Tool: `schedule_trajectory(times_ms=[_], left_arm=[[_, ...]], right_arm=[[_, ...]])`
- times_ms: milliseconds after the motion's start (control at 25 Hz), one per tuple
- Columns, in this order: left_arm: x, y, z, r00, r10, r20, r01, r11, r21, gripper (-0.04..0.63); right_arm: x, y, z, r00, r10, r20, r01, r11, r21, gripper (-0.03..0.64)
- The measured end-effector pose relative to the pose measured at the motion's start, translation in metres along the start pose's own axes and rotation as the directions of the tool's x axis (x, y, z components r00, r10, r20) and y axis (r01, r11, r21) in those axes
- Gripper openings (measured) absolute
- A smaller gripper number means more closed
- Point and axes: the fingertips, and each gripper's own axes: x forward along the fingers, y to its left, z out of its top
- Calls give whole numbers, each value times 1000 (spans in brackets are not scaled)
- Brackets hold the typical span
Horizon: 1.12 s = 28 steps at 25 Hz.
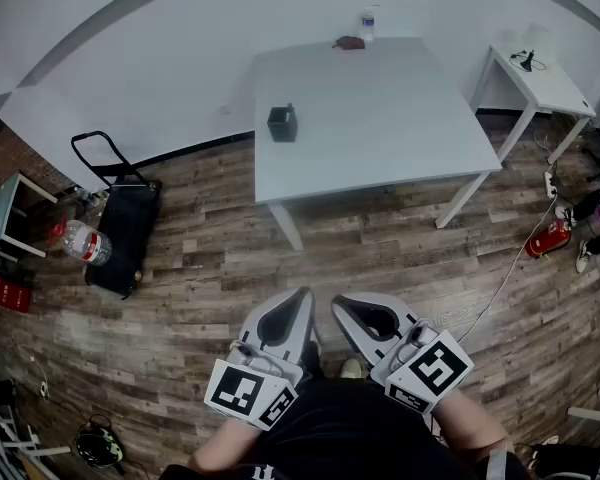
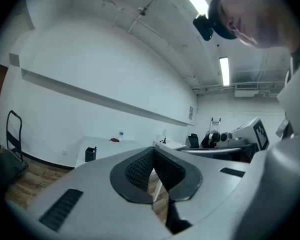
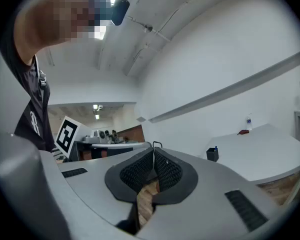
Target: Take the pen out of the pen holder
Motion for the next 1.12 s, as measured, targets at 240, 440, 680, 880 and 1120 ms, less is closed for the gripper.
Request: schedule_trajectory(times_ms=[240,440,680,880,1120], left_arm=[[30,44,5,1000,-12,0,12,1000,6,6],[60,97,18,1000,-23,4,23,1000,7,6],[96,161,36,998,-68,-4,68,998,10,6],[119,200,46,995,-104,-6,104,994,17,6],[132,233,52,993,-118,-6,118,993,7,6]], right_arm=[[46,-30,-1,1000,-17,-14,17,1000,4,15],[100,-58,6,999,-36,-32,36,999,-4,15],[169,-88,19,996,-76,-43,76,997,-3,15],[213,-112,30,995,-99,-29,100,995,16,15],[245,-135,34,991,-130,-33,130,991,24,15]])
